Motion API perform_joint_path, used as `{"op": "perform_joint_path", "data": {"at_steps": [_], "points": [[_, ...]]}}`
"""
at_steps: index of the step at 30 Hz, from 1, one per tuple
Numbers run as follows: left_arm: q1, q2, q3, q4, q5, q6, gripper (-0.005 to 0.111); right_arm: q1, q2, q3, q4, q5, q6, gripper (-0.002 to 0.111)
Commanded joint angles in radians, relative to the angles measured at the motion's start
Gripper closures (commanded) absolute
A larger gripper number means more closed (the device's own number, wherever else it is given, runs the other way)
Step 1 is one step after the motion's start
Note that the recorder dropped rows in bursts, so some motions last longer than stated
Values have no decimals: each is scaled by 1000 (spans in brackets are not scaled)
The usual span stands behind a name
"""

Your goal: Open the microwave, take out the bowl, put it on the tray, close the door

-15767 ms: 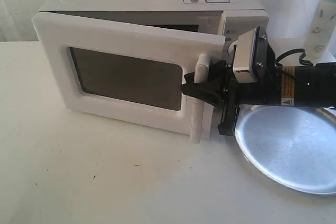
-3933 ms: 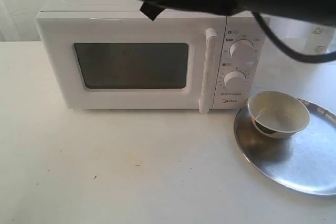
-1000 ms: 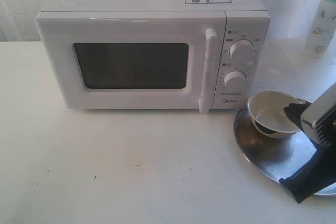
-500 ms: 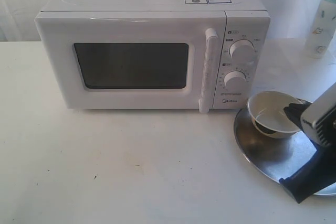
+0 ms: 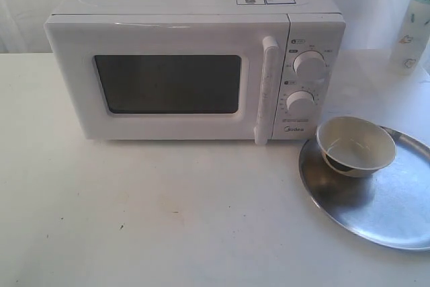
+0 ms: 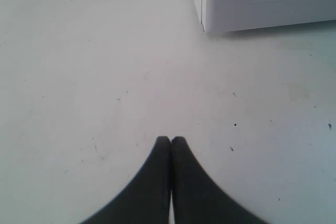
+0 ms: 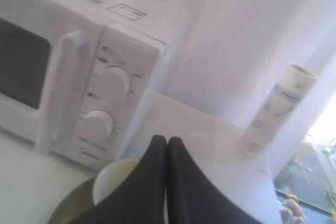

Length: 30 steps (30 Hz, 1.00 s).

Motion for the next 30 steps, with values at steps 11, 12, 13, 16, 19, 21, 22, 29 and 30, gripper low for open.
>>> {"op": "perform_joint_path", "data": {"at_steps": [11, 12, 13, 16, 19, 21, 22, 29, 30], "points": [[-3, -2, -3, -8, 2, 0, 107, -414, -248, 96, 63, 38, 40, 108], [-3, -2, -3, -8, 2, 0, 107, -435, -273, 113, 81, 15, 76, 108], [-3, -2, -3, -8, 2, 0, 107, -457, -300, 136, 97, -24, 113, 108], [-3, -2, -3, -8, 2, 0, 107, -537, -393, 220, 130, -204, 246, 108], [-3, -2, -3, -8, 3, 0, 107, -590, -395, 283, 137, -433, 365, 108], [-3, -2, -3, -8, -2, 0, 107, -596, -395, 307, 137, -535, 402, 108], [-3, -2, -3, -8, 1, 0, 107, -594, -395, 317, 139, -566, 423, 108], [-3, -2, -3, -8, 2, 0, 107, -594, -393, 364, 177, -628, 559, 108], [-3, -2, -3, -8, 2, 0, 107, -594, -393, 368, 201, -628, 554, 108]]}}
